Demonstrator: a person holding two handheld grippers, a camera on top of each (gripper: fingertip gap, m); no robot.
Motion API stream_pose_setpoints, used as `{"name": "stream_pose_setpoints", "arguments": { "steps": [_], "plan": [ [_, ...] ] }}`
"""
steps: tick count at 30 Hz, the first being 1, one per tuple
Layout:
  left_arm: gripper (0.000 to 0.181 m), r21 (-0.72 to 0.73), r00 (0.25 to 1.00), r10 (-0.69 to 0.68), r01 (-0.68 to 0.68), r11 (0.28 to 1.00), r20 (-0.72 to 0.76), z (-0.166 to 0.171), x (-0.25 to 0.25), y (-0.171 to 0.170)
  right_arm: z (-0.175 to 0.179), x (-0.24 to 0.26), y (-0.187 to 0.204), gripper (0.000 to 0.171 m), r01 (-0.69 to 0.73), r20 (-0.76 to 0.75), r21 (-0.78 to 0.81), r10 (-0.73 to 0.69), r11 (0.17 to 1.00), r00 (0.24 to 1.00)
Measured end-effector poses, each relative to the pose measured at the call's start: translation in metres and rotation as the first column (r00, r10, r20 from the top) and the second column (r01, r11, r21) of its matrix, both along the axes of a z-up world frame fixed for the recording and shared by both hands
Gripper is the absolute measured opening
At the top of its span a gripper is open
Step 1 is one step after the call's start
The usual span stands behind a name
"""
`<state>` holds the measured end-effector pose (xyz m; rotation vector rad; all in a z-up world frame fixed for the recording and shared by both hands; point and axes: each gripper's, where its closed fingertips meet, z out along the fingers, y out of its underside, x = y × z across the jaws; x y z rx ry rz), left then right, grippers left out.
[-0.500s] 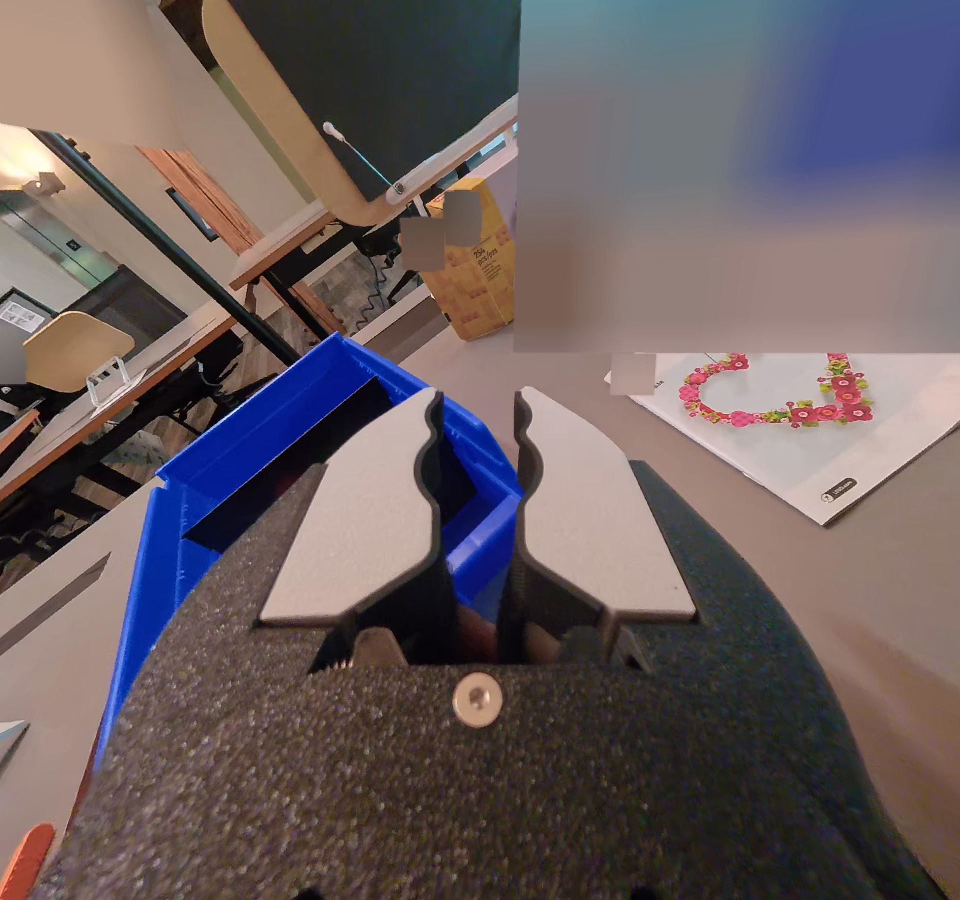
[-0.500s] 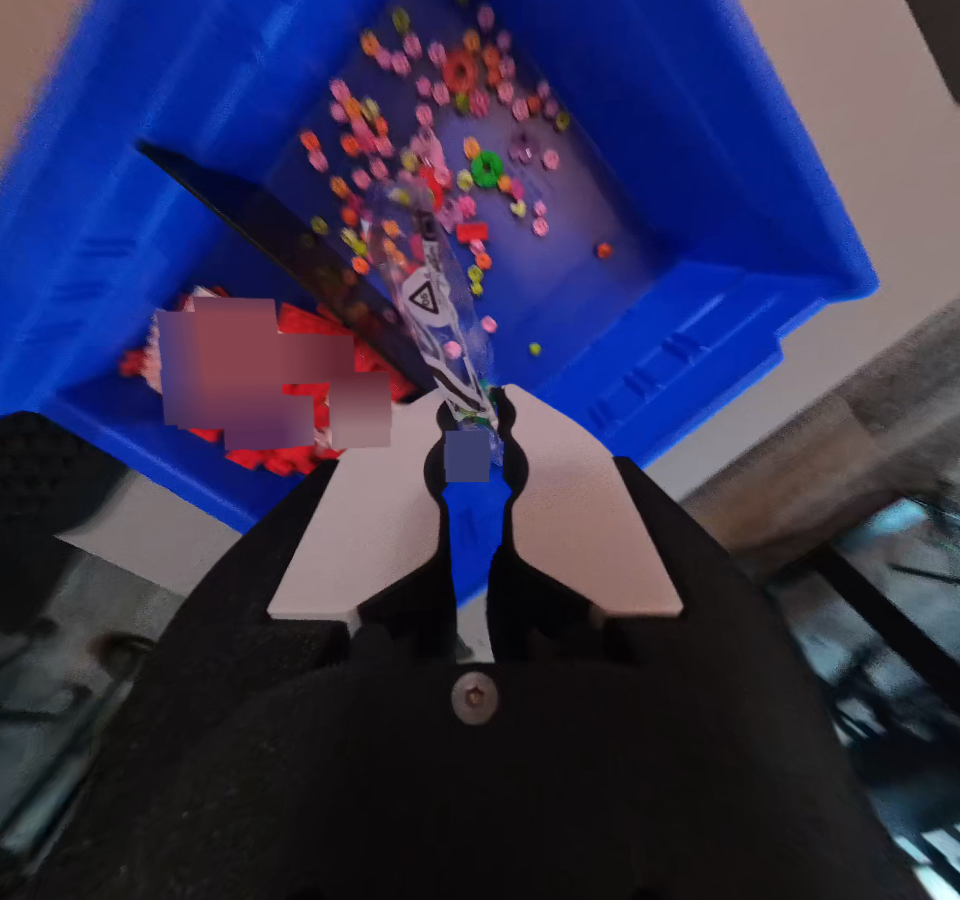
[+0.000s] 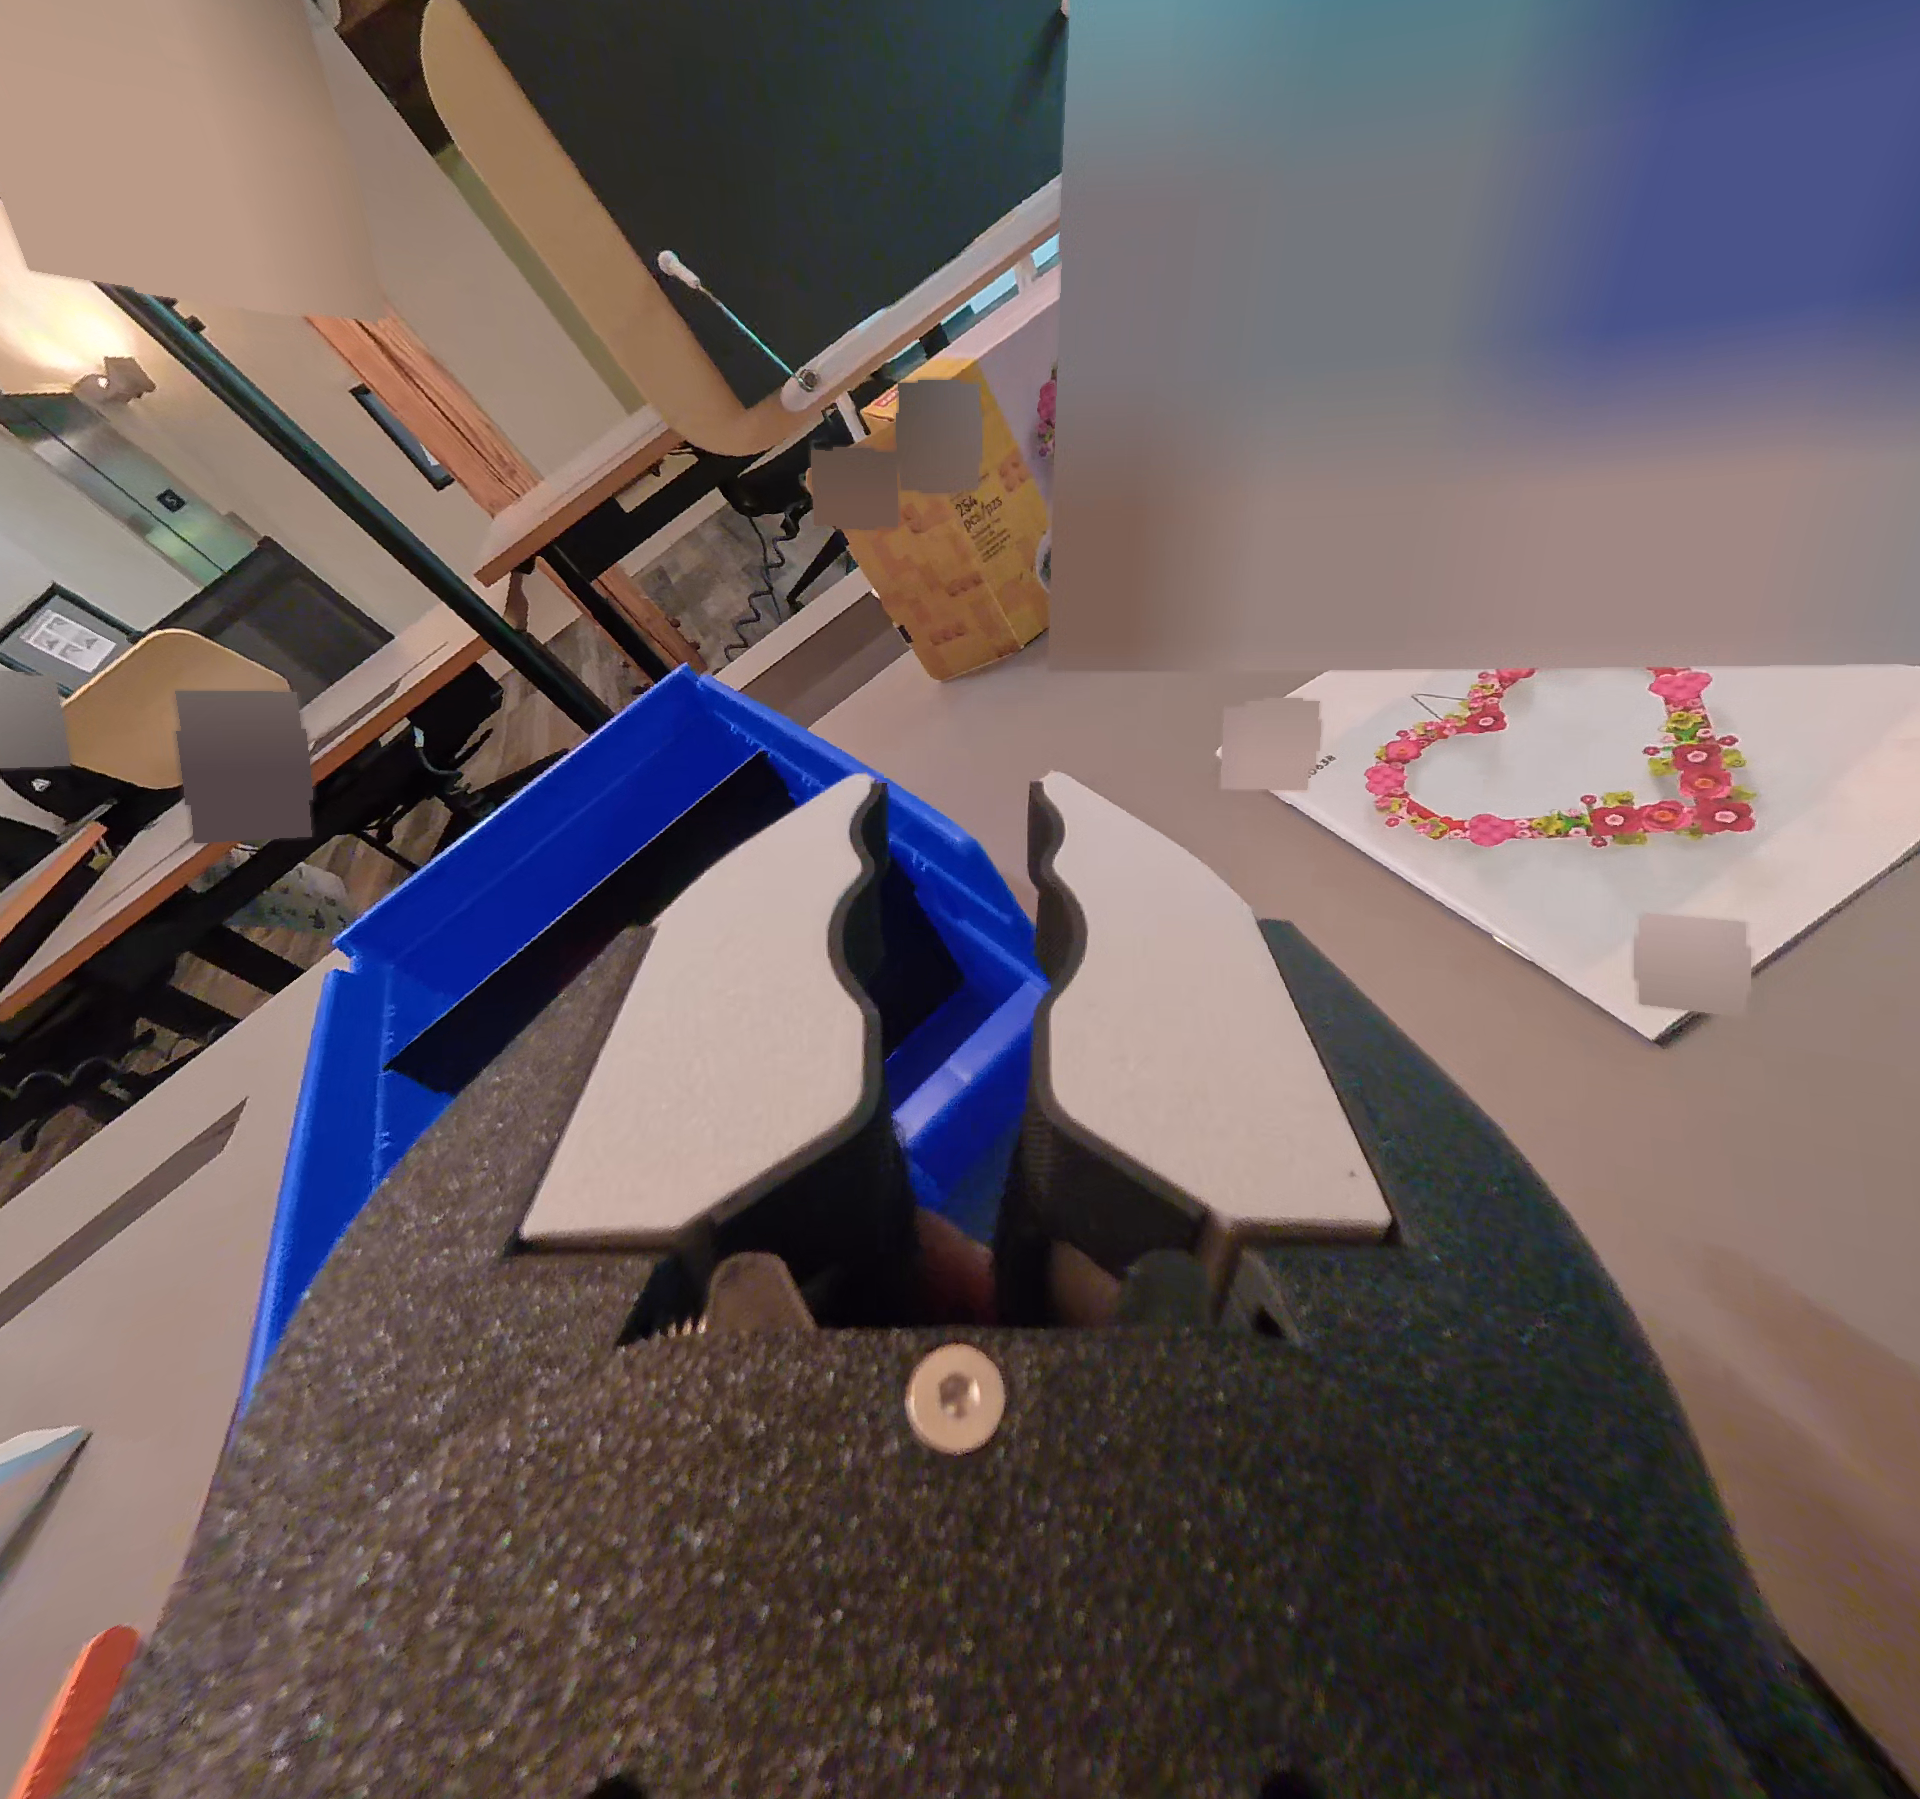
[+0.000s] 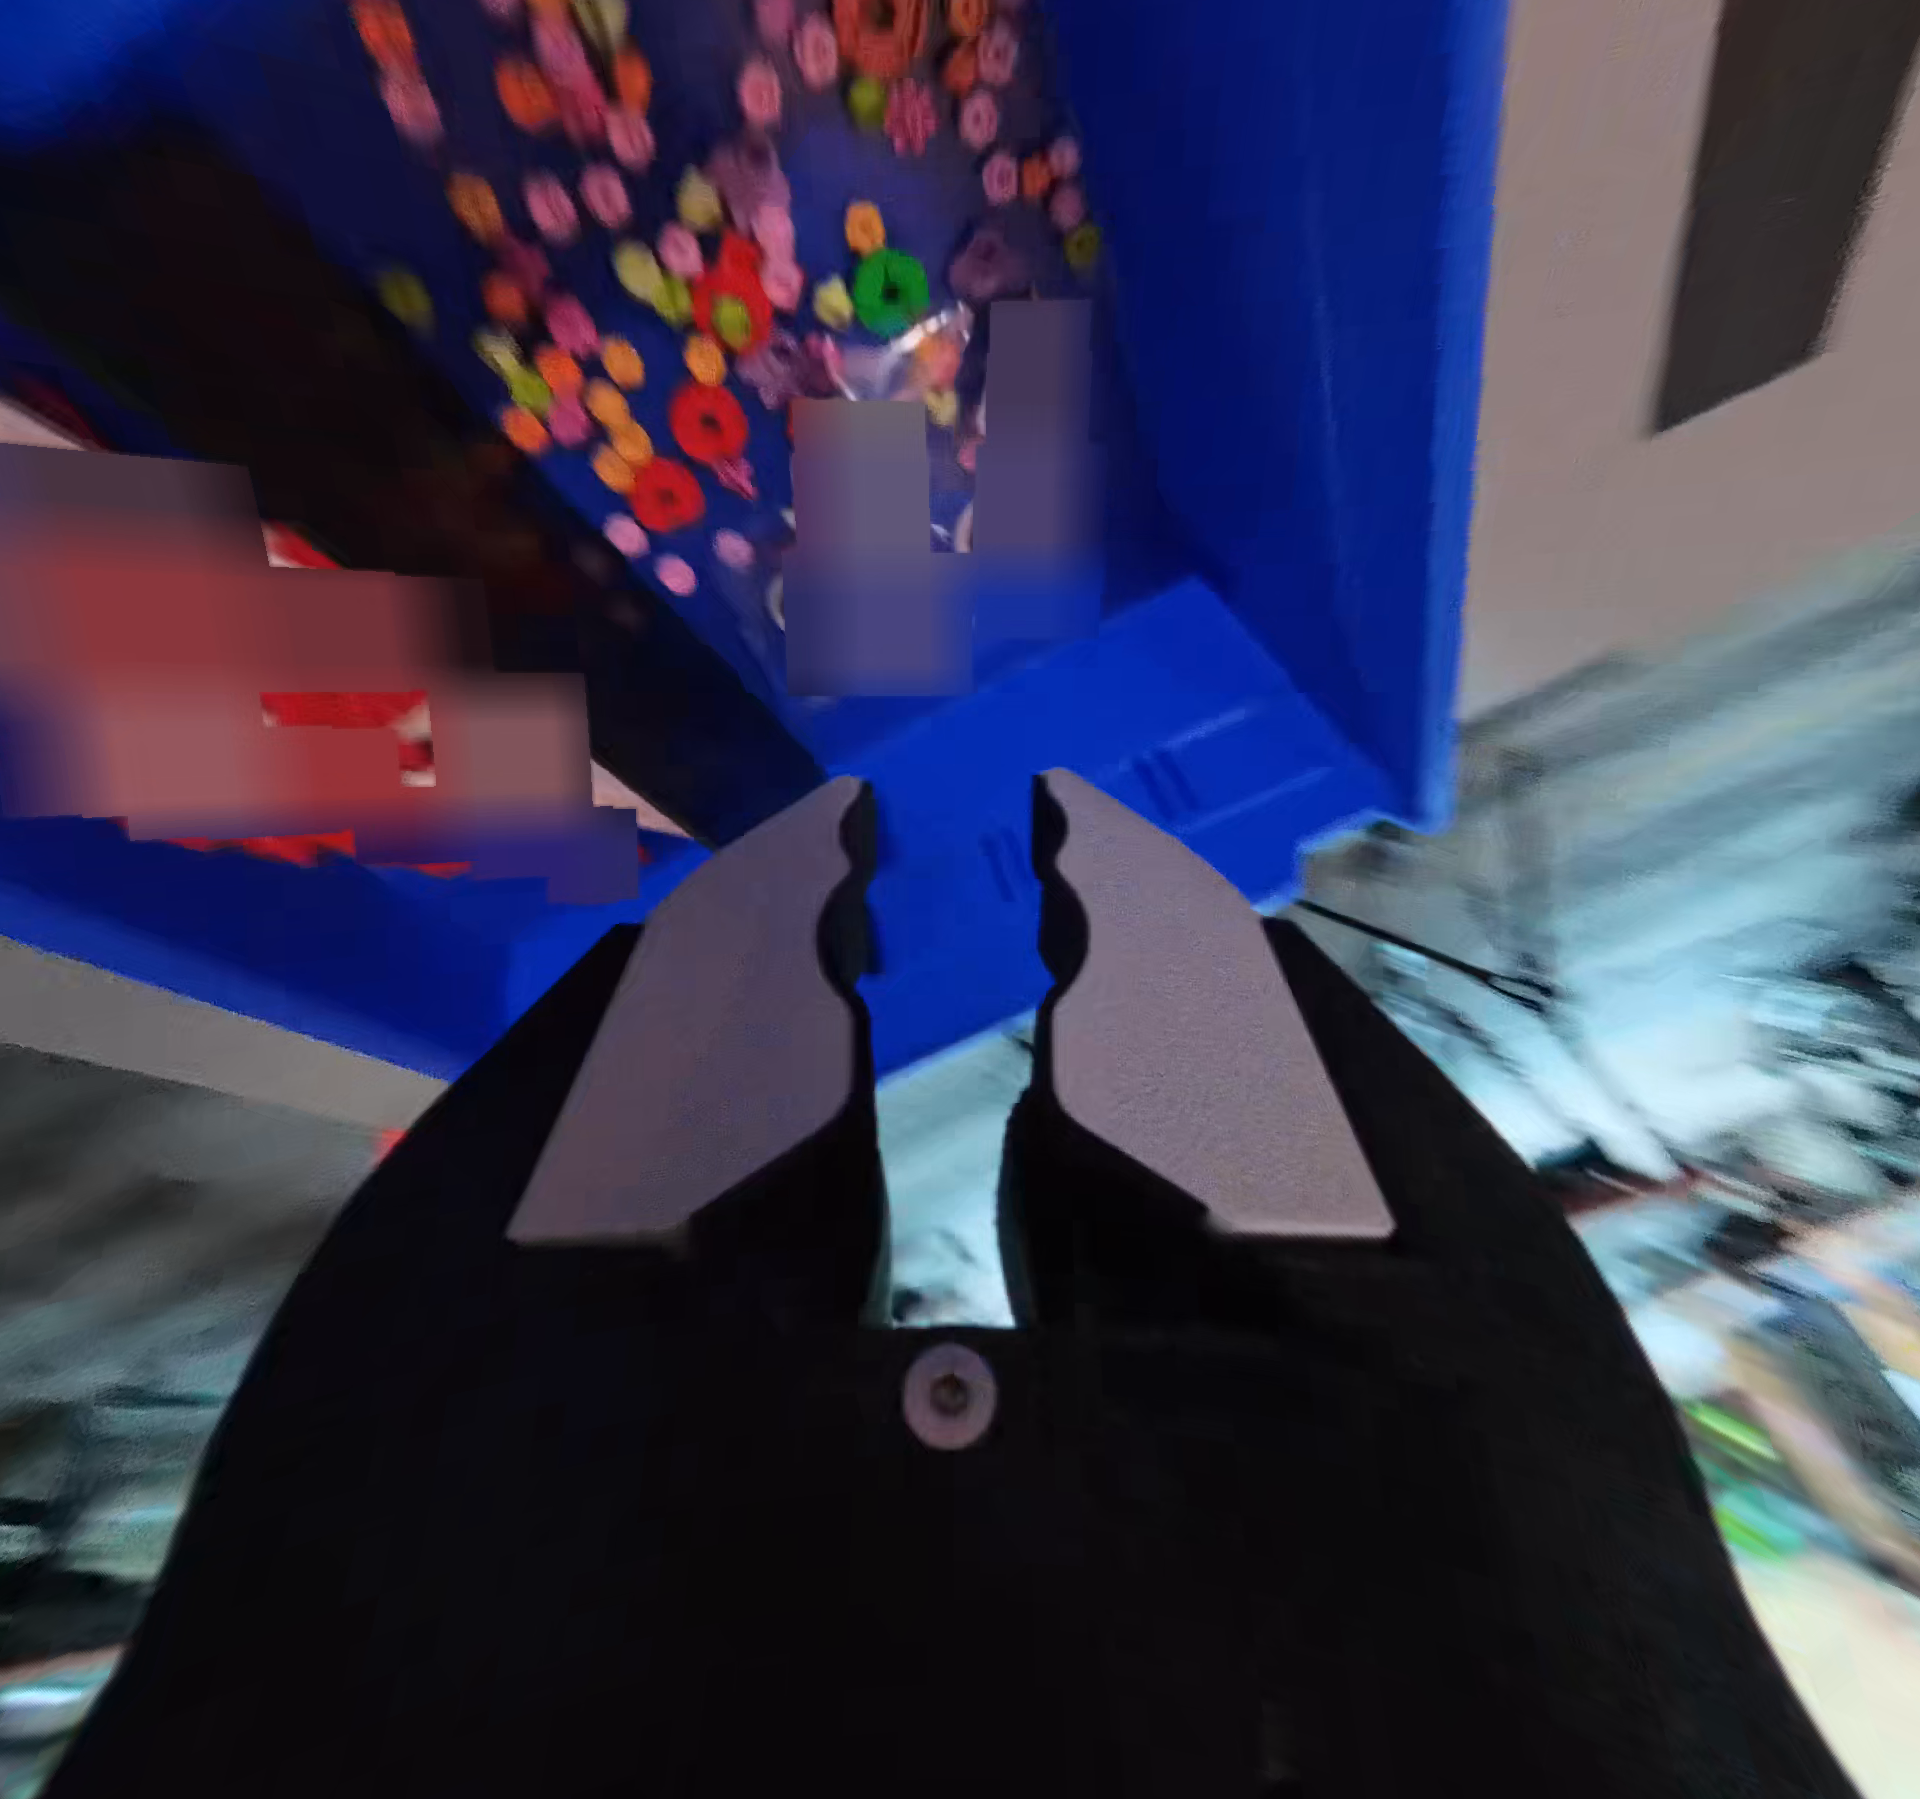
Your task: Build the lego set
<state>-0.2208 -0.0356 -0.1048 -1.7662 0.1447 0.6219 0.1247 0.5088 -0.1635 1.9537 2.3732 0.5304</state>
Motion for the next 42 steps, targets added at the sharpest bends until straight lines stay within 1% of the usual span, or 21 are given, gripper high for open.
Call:
{"name": "stream_pose_setpoints", "arguments": {
  "steps": [2,3,6,10,13,14,15,16,18,22,24,25,26,27,29,30,33,36,37,39,42],
  "plan": [
    [0.024,-0.001,1.000,0.006,-0.006,1.000,0.001,-0.001,-0.002,-0.002,-0.010,0.004,-0.004,0.046,0.145,-0.087,-0.133,-0.157,0.981,0.984],
    [0.024,0.001,1.000,0.009,-0.009,1.000,0.002,-0.001,-0.003,-0.002,-0.015,0.010,0.000,0.053,0.163,-0.098,-0.136,-0.177,0.977,0.979],
    [0.024,0.002,1.000,0.021,-0.021,1.000,0.006,-0.005,-0.008,-0.003,-0.036,0.029,0.008,0.060,0.136,-0.074,-0.103,-0.144,0.985,0.987],
    [0.024,-0.007,1.000,0.018,-0.018,1.000,-0.006,-0.007,-0.010,0.002,-0.061,0.024,0.009,0.073,0.228,-0.084,-0.142,-0.242,0.963,0.967],
    [0.024,-0.026,1.000,0.012,-0.013,1.000,-0.026,-0.006,-0.009,0.004,-0.077,0.019,0.003,0.075,0.269,-0.059,-0.220,-0.288,0.938,0.956],
    [0.024,-0.027,0.999,0.015,-0.016,1.000,-0.029,-0.006,-0.010,0.004,-0.083,0.022,0.003,0.071,0.274,-0.034,-0.223,-0.288,0.936,0.957],
    [0.024,-0.025,0.999,0.018,-0.019,1.000,-0.030,-0.006,-0.011,0.003,-0.089,0.024,0.004,0.062,0.270,-0.014,-0.220,-0.279,0.937,0.960],
    [0.024,-0.022,0.999,0.022,-0.022,1.000,-0.030,-0.005,-0.012,0.003,-0.092,0.023,0.004,0.036,0.243,-0.016,-0.225,-0.253,0.944,0.967],
    [0.024,-0.018,0.999,0.032,-0.033,0.999,-0.037,-0.004,-0.013,0.001,-0.090,0.017,0.002,0.016,0.166,-0.059,-0.225,-0.184,0.960,0.981],
    [0.023,0.019,0.998,0.005,-0.003,1.000,-0.062,0.010,-0.007,0.006,-0.055,-0.001,0.021,0.007,-0.048,-0.216,0.029,0.053,0.998,0.975],
    [0.020,0.086,0.998,-0.046,0.048,0.995,-0.035,0.029,0.001,0.019,-0.024,-0.014,0.032,0.007,-0.143,-0.307,0.256,0.221,0.956,0.926],
    [0.018,0.123,0.995,-0.094,0.091,0.988,0.021,0.039,0.009,0.030,-0.008,-0.020,0.035,0.007,-0.167,-0.345,0.371,0.303,0.914,0.888],
    [0.018,0.144,0.977,-0.184,0.168,0.975,0.107,0.046,0.022,0.045,0.005,-0.025,0.033,0.007,-0.177,-0.384,0.458,0.373,0.871,0.845],
    [0.020,0.152,0.929,-0.301,0.272,0.950,0.215,0.051,0.042,0.063,0.015,-0.028,0.030,0.007,-0.170,-0.413,0.531,0.429,0.830,0.803],
    [0.026,0.184,0.772,-0.505,0.472,0.862,0.386,0.063,0.088,0.101,0.024,-0.027,0.027,0.007,-0.164,-0.406,0.654,0.525,0.738,0.748],
    [0.027,0.206,0.713,-0.565,0.531,0.822,0.416,0.072,0.108,0.123,0.027,-0.024,0.026,0.007,-0.162,-0.375,0.716,0.570,0.679,0.731],
    [0.029,0.168,0.658,-0.632,0.626,0.761,0.409,0.084,0.157,0.203,0.033,-0.016,0.024,0.007,-0.118,-0.332,0.824,0.642,0.553,0.691],
    [0.035,0.126,0.544,-0.685,0.732,0.670,0.485,0.085,0.218,0.299,0.045,-0.013,0.021,0.007,-0.067,-0.317,0.877,0.677,0.476,0.664],
    [0.035,0.109,0.533,-0.690,0.748,0.655,0.489,0.083,0.234,0.336,0.048,-0.012,0.020,0.007,-0.064,-0.302,0.888,0.683,0.455,0.665],
    [0.035,0.044,0.530,-0.685,0.774,0.631,0.499,0.071,0.260,0.405,0.055,-0.014,0.017,0.007,-0.058,-0.291,0.900,0.694,0.433,0.659],
    [0.037,-0.106,0.476,-0.670,0.851,0.515,0.569,0.039,0.299,0.471,0.063,-0.016,0.014,0.007,-0.016,-0.339,0.889,0.681,0.457,0.649]
  ]
}}
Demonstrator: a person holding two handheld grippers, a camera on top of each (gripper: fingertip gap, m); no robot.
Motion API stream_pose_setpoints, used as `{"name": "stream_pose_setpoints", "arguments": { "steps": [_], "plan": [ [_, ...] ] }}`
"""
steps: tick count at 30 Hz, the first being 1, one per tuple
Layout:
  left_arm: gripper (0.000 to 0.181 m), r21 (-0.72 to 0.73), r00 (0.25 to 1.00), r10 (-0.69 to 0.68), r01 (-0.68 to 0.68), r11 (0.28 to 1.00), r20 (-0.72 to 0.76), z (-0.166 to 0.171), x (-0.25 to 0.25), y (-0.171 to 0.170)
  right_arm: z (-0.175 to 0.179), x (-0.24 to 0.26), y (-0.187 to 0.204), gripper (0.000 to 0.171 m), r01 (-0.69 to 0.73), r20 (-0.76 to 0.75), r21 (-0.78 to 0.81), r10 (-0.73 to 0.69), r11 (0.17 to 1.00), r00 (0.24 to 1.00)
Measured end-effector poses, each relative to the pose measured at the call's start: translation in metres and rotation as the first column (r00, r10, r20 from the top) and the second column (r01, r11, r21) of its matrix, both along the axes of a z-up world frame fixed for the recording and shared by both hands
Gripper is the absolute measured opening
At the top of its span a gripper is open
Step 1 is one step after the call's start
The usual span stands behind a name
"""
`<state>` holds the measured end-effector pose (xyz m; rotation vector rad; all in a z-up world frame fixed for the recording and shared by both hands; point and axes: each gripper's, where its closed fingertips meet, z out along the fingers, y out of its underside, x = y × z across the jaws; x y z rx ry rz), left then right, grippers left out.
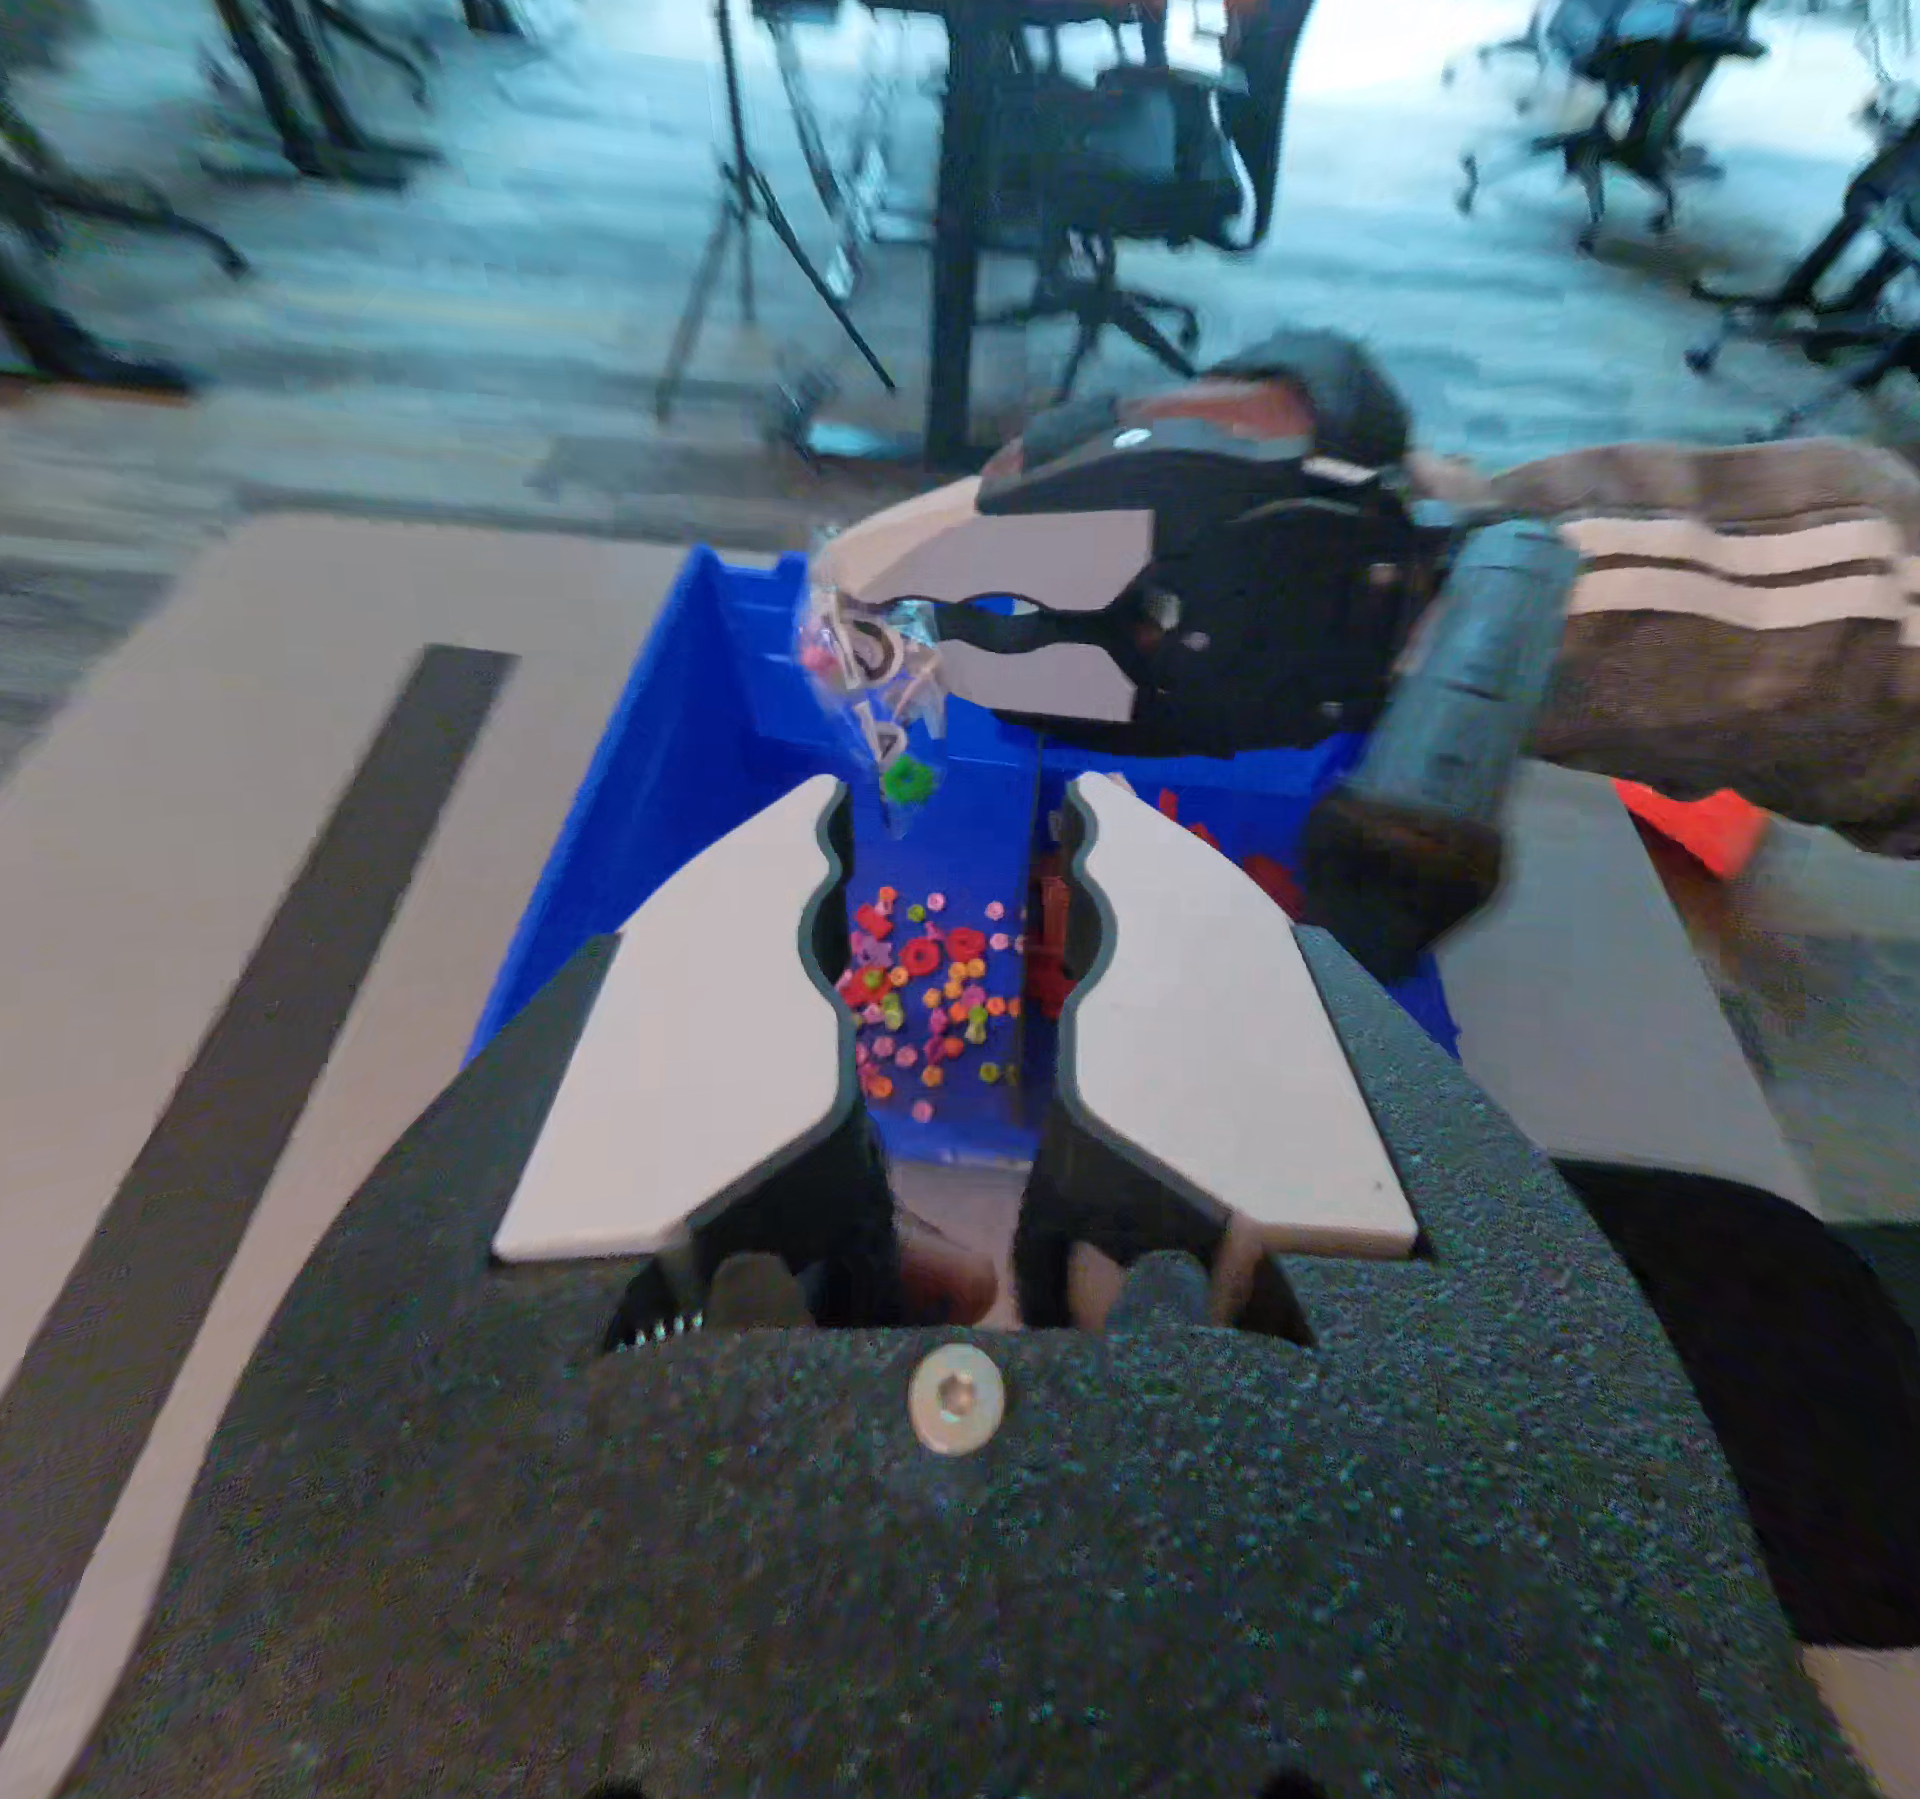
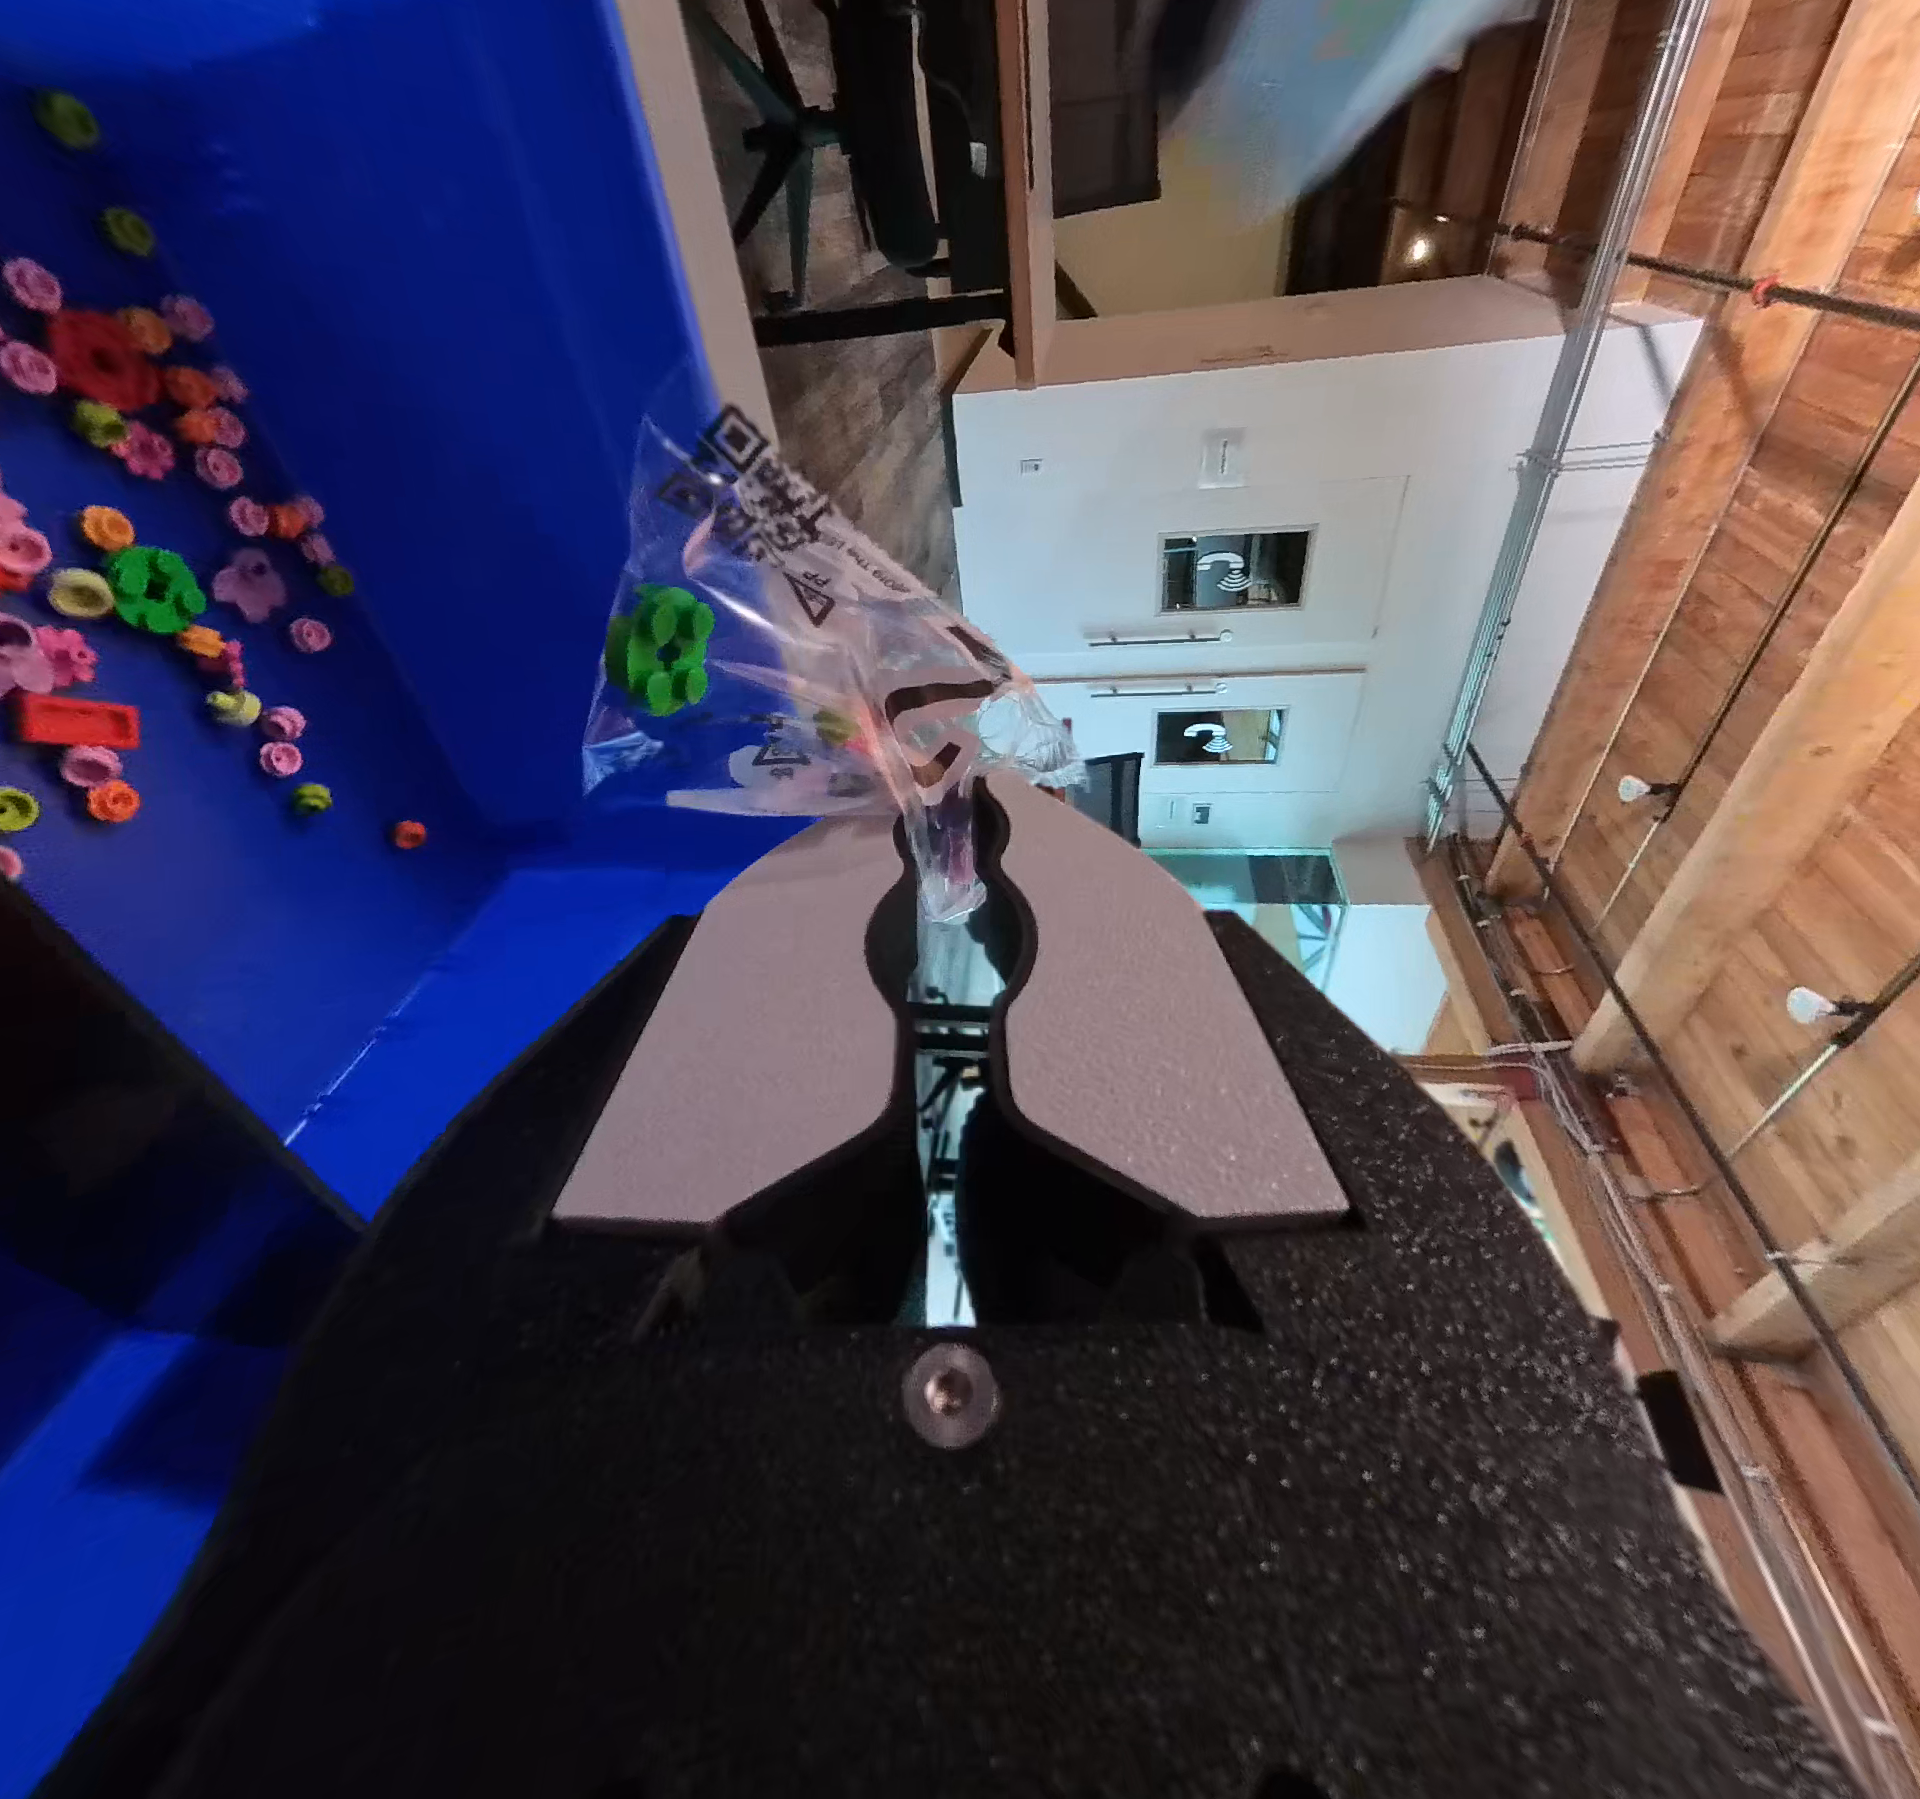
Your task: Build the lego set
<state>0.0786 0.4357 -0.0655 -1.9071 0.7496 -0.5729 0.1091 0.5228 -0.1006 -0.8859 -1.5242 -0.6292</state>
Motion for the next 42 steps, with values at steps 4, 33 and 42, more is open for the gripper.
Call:
{"name": "stream_pose_setpoints", "arguments": {
  "steps": [4,33,42],
  "plan": [
    [0.032,-0.045,0.991,-0.060,0.054,0.997,-0.122,-0.029,0.020,0.045,0.008,0.000,0.005,0.007,0.017,-0.043,-0.039,-0.018,0.999,0.999],
    [0.001,-0.009,0.809,-0.321,0.364,0.931,-0.492,-0.088,0.007,0.055,-0.030,0.001,-0.025,0.001,-0.028,0.039,-0.948,0.203,0.318,0.978],
    [0.000,0.055,0.857,-0.291,0.345,0.937,-0.425,-0.082,0.012,0.059,-0.027,-0.001,-0.019,0.013,0.044,0.126,-0.922,0.191,0.384,0.973]
  ]
}}
